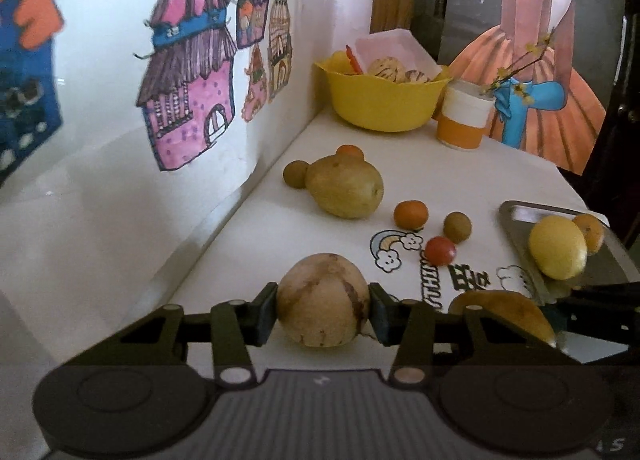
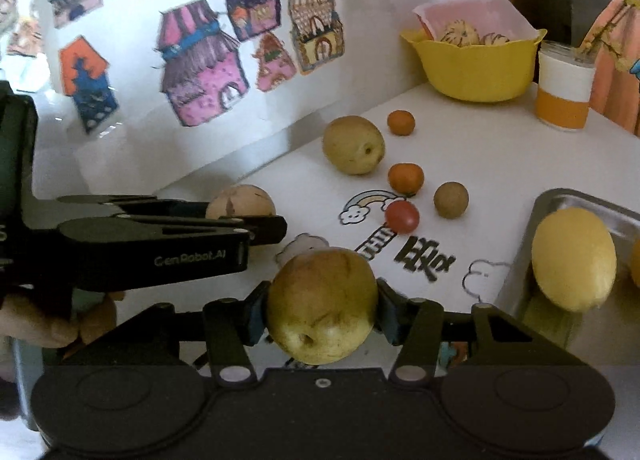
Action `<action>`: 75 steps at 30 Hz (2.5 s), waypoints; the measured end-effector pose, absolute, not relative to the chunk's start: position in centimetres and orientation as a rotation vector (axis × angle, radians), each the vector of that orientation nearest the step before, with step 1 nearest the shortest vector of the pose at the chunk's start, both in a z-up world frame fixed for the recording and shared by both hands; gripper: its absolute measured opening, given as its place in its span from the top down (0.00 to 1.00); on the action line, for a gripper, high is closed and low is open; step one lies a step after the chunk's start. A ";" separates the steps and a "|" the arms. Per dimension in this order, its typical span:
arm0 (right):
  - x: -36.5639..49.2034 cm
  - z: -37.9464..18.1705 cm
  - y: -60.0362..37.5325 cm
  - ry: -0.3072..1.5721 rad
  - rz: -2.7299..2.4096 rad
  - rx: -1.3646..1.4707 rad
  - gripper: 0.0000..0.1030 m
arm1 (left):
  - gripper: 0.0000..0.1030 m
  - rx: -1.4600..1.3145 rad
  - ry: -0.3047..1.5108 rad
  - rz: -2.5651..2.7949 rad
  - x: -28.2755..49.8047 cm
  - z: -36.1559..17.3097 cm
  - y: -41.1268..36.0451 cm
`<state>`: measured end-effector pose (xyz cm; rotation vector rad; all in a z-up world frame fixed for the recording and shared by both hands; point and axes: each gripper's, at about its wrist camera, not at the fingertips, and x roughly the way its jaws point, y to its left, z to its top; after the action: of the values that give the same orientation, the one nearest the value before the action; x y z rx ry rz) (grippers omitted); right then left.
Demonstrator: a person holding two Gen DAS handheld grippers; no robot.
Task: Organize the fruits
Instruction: 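Lower the striped fruit onto the tray with the left tool while the right tool sets the pear beside it, then withdraw both open tools from the tray toward the loose fruits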
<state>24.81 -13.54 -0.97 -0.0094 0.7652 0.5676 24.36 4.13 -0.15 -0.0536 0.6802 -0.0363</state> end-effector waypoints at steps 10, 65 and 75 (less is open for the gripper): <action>19.9 1.7 -18.9 0.686 0.482 0.091 0.46 | 0.50 -0.084 0.676 -0.106 21.3 1.2 1.2; 21.2 1.4 -30.7 0.563 0.183 -0.088 0.23 | 0.15 -0.162 0.613 -0.260 21.9 1.7 -9.8; 15.1 4.5 -29.6 0.460 0.141 -0.069 0.01 | 0.00 -0.235 0.516 -0.133 17.2 4.2 -5.7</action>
<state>15.10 -29.56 4.49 -0.0694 0.4603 0.1412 17.17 -5.74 4.17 -0.2354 0.5160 -0.1332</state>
